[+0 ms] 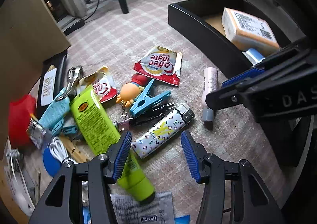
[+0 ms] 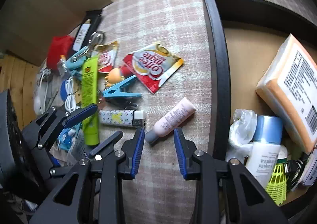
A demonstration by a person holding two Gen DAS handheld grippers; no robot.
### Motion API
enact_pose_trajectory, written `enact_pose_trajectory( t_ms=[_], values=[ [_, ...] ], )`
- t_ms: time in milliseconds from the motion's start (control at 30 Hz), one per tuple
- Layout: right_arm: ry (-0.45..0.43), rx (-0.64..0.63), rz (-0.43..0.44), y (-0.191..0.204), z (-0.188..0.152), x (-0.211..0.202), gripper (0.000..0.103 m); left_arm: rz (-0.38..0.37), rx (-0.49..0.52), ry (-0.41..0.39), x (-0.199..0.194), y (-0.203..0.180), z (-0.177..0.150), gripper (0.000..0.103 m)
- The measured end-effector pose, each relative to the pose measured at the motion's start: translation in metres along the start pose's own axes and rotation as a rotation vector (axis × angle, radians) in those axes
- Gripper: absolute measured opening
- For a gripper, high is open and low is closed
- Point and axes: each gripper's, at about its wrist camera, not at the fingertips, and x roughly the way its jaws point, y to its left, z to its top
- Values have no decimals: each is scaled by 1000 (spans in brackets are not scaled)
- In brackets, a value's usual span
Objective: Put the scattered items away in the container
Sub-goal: 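Move the right tool to the pink tube while the left tool approaches the patterned lighter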
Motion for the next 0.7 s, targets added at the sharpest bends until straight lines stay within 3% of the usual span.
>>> enact_pose_trajectory(
  t_ms=[200, 467, 600, 700],
  values=[
    [-2, 46, -15, -2, 8, 7, 30, -25, 18, 34, 14, -2, 1, 50],
    [-16, -2, -76, 14, 18, 10, 29, -79, -27, 44, 9, 5, -3, 38],
    [-14, -14, -100, 18, 24, 10, 29, -100, -49, 44, 6, 5, -7, 38],
    [-16, -31, -111, 20, 27, 9, 29, -86, -65, 29, 7, 4, -8, 52]
  ],
)
